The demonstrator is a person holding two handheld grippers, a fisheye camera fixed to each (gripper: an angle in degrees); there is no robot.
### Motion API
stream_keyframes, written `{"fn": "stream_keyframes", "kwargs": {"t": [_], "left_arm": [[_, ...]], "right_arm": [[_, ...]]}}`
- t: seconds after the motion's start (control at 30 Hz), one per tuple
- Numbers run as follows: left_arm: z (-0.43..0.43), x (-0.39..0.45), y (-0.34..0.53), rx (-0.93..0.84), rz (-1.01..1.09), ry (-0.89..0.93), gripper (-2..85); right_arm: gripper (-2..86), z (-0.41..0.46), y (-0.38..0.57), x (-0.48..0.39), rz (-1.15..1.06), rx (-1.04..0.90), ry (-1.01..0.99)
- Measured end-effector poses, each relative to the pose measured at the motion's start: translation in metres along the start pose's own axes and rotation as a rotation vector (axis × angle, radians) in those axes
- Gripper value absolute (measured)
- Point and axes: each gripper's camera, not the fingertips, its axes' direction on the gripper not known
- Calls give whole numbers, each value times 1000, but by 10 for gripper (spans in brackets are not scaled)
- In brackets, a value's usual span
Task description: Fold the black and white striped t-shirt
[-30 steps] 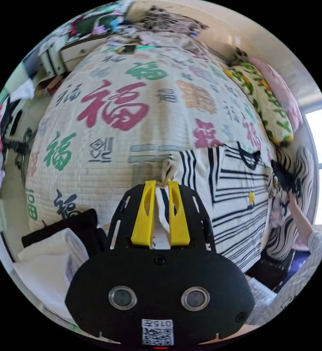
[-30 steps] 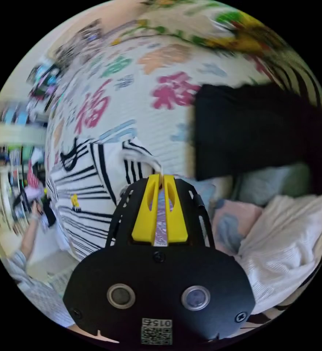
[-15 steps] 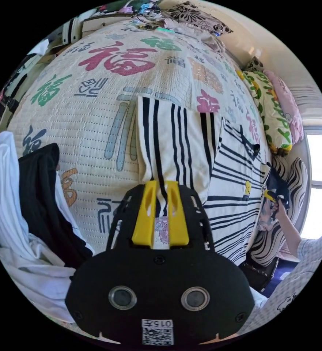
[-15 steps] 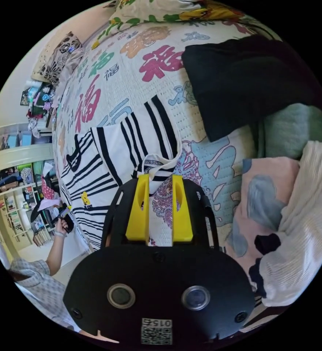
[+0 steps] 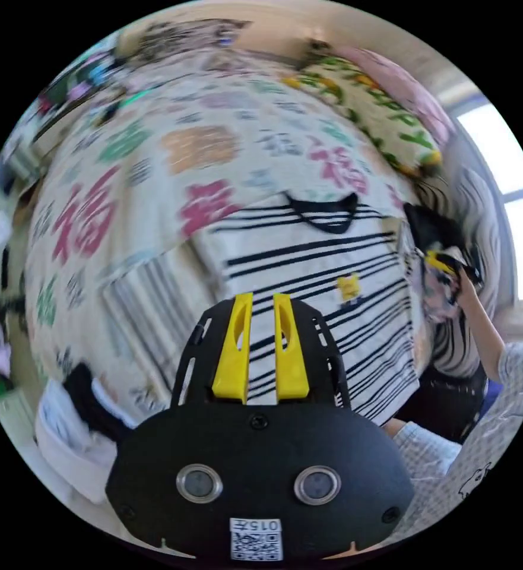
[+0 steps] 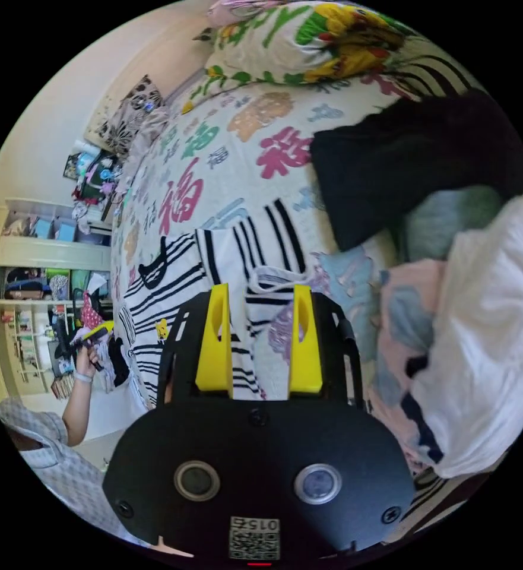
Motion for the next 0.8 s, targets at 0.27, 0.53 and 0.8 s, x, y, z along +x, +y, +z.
{"fn": "stream_keyframes", "kwargs": {"t": [0.27,0.53,0.8], "left_arm": [[123,275,-183,-57,550,178,84],[258,420,-232,-314,744,-48,27],[261,460,-220,-246,823,17,-7]], "right_arm": [[22,36,14,10,-10,-8,50],[5,32,66,75,193,118,-180],[-1,47,85,69,171,155,-183]]}}
